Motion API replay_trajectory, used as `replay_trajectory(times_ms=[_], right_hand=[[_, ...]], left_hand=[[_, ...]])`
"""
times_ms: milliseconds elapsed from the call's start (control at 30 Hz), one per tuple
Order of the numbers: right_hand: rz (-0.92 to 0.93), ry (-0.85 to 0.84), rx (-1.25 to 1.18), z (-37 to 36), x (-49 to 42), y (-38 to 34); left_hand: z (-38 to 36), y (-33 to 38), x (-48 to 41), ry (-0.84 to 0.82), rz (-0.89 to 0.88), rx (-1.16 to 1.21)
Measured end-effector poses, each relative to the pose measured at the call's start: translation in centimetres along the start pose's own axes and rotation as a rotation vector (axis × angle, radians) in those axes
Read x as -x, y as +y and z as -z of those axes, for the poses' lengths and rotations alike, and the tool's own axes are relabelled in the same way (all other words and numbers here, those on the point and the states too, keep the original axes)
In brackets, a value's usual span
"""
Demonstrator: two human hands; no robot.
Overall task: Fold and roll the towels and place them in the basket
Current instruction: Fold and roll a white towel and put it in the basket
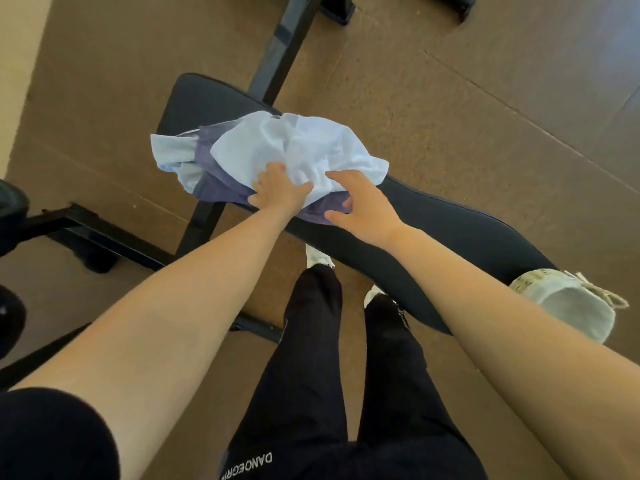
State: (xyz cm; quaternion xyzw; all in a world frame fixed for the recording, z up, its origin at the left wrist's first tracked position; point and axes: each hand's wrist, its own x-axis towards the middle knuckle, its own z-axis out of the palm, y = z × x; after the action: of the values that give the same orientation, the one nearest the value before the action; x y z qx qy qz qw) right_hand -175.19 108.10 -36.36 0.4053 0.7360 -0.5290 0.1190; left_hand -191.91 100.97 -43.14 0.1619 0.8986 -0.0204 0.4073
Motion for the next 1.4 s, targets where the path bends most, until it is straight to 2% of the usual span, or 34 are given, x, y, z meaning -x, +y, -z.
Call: replay_trajectory(times_ms=[67,233,400,467,533,667,767,833,1000,1100,1167,1267,1400], right_hand=[[0.027,-0.011,-0.013,-0.4,-0.8,-0.7],[0.047,-0.088,0.074,-0.4,-2.0,-1.3],[0.090,-0.229,0.218,1.2,-1.2,-1.8],[0.006,-0.237,0.273,2.4,0.0,-1.7],[-0.070,-0.177,0.343,3.7,1.7,-0.8],[-0.190,0.181,0.283,6.7,6.3,2.8],[-0.316,0.431,0.235,8.8,9.8,5.6],[-0.401,0.569,0.209,10.2,12.2,7.5],[-0.554,0.816,0.088,13.8,18.2,12.0],[-0.603,0.881,0.026,14.0,21.0,14.2],[-0.616,0.868,-0.028,12.8,22.2,15.8],[-0.640,0.809,-0.097,9.4,23.2,18.6],[-0.660,0.766,-0.135,3.4,22.6,23.1]], left_hand=[[-0.3,-0.7,-0.2,-0.046,-0.061,-0.023],[0.7,-1.0,2.7,-0.238,-0.431,0.178],[4.1,0.1,6.8,-0.469,-0.695,0.043],[5.1,0.0,7.7,-0.490,-0.747,0.031],[6.2,-0.1,8.2,-0.426,-0.810,-0.065],[7.8,1.3,8.0,-0.228,-0.854,-0.408],[9.0,3.3,7.8,-0.098,-0.812,-0.419],[9.5,5.3,8.1,-0.003,-0.849,-0.424],[9.7,11.6,11.1,0.256,-0.918,-0.296],[8.2,13.0,13.4,0.402,-1.003,-0.169],[5.9,12.4,14.6,0.428,-1.046,-0.183],[1.5,9.7,14.7,0.375,-1.053,-0.299],[-4.3,6.0,12.0,0.274,-0.972,-0.537]])
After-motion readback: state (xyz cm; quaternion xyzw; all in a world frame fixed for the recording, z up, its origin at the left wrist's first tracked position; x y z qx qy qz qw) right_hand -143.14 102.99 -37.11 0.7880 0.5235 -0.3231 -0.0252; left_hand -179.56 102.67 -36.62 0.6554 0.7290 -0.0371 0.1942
